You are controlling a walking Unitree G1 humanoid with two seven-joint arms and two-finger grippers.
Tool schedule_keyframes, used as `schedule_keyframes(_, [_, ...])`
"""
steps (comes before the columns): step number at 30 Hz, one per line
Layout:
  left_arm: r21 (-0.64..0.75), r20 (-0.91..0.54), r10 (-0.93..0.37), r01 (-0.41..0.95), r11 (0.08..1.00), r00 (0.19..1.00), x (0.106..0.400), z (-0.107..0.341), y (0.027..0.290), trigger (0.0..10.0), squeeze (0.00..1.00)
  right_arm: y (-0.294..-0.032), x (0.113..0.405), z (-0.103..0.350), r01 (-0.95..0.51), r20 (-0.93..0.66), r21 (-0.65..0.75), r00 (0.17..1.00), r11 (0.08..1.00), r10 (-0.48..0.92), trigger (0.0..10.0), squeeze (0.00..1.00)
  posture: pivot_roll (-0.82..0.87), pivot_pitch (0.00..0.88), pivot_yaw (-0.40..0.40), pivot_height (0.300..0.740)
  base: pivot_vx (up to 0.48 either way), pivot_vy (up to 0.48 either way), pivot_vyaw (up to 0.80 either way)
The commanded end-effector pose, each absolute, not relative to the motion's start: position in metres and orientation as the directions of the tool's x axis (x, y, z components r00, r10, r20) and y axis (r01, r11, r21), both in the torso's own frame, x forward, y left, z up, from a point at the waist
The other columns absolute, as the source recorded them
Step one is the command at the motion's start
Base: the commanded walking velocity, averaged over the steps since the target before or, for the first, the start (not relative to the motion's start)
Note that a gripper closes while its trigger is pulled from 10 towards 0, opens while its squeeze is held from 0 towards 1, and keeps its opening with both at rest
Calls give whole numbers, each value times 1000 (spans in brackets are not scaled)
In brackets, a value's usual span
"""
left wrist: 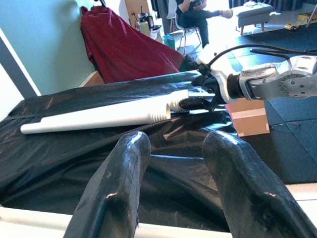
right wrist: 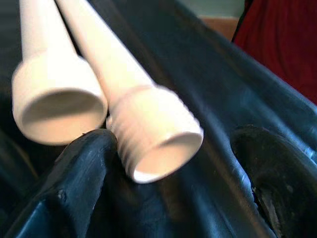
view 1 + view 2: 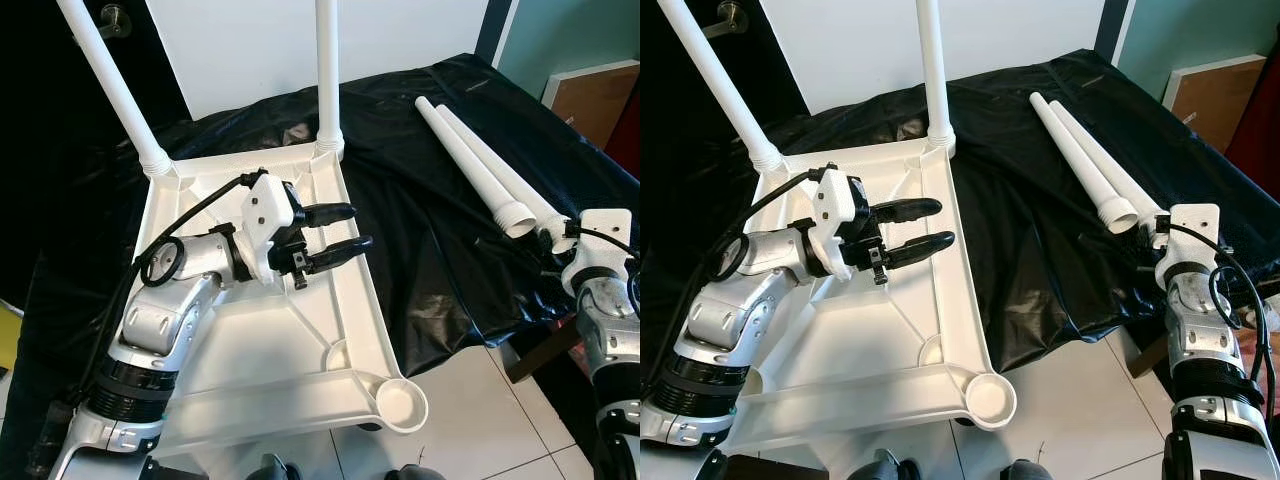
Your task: Building children table
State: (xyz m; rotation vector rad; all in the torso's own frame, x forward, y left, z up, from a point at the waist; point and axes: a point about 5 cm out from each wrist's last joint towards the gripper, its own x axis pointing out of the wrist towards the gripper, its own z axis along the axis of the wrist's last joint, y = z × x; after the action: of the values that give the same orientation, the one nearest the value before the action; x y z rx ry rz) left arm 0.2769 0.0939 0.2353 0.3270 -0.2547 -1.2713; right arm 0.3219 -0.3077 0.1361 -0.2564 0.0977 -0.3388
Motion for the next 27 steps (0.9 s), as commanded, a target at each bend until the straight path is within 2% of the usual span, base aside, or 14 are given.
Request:
schedule_keyframes(1, [368, 10, -954, 886, 282, 299, 275, 235, 93, 10000, 0, -305, 323, 127, 295, -112, -241, 938, 925, -328, 10000, 0, -86, 94, 61, 740, 0, 0, 0])
schedule_keyframes(15, [369, 5, -953, 886, 283, 302, 275, 235, 92, 10000, 0, -307, 327, 130, 277, -122, -221, 943, 935, -308, 10000, 0, -87, 97, 61, 740, 0, 0, 0])
schedule_keyframes(27, [379, 1, -951, 880, 288, 310, 275, 236, 92, 10000, 0, -290, 328, 123, 210, -105, -90, 970, 974, -219, 10000, 0, -79, 98, 61, 740, 0, 0, 0])
